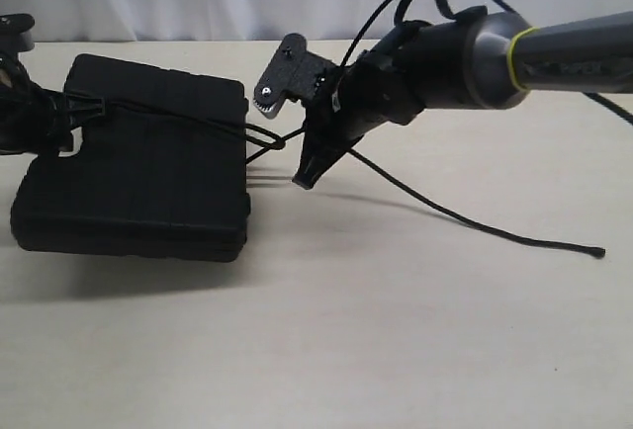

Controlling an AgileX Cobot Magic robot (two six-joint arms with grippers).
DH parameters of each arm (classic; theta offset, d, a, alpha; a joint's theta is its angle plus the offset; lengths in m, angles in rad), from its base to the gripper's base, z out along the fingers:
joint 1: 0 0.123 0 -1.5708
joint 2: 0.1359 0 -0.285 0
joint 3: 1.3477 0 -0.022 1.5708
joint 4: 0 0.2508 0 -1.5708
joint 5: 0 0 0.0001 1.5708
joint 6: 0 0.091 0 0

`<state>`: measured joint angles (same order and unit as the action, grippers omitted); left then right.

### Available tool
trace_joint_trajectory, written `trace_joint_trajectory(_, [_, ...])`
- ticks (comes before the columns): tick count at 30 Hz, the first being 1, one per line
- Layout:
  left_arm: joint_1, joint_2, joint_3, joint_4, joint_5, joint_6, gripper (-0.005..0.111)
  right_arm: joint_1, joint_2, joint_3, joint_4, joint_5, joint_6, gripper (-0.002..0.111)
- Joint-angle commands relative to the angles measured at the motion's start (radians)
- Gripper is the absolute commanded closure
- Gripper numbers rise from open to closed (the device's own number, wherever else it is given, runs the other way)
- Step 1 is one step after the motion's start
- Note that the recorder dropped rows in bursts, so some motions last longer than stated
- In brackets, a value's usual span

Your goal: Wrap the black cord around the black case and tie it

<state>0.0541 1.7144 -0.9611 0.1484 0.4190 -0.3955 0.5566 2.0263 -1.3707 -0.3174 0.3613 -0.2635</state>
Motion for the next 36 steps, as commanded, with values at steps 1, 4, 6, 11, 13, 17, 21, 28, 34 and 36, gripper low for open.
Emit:
trace_joint_trajectory(1, [0.003, -0.024, -0.009, 0.015, -0.043, -0.020, 0.107, -0.048, -0.045, -0.003, -0.105, 0.051, 0.151, 0.104])
trace_joint_trajectory(4, [0.003, -0.024, -0.007, 0.015, -0.043, -0.020, 0.107, -0.068, -0.055, -0.003, -0.196, 0.064, 0.289, 0.104])
trace_joint_trajectory(6, [0.003, -0.024, -0.007, 0.015, -0.043, -0.020, 0.107, -0.077, -0.055, -0.003, -0.250, 0.079, 0.359, 0.104])
trace_joint_trajectory(11, [0.003, -0.024, -0.007, 0.017, -0.043, -0.020, 0.107, -0.110, -0.055, -0.001, -0.290, 0.092, 0.486, 0.104])
trace_joint_trajectory(13, [0.003, -0.022, -0.007, 0.017, -0.043, -0.020, 0.107, -0.124, -0.051, 0.001, -0.290, 0.092, 0.535, 0.104])
trace_joint_trajectory(17, [0.003, 0.013, -0.007, 0.015, -0.046, -0.020, 0.107, -0.158, -0.035, 0.023, -0.290, 0.059, 0.594, 0.104])
trace_joint_trajectory(21, [0.003, 0.055, -0.007, 0.011, -0.094, -0.020, 0.107, -0.185, -0.015, 0.048, -0.290, -0.004, 0.622, 0.104])
trace_joint_trajectory(28, [0.003, 0.108, -0.007, 0.013, -0.146, -0.020, 0.107, -0.238, 0.029, 0.050, -0.285, -0.047, 0.712, 0.104])
trace_joint_trajectory(34, [-0.001, 0.153, -0.007, -0.087, -0.227, -0.020, 0.107, -0.302, 0.032, 0.050, -0.285, -0.052, 0.746, 0.104])
trace_joint_trajectory(36, [-0.016, 0.160, -0.007, -0.085, -0.252, -0.020, 0.107, -0.319, 0.032, 0.050, -0.289, -0.050, 0.746, 0.104])
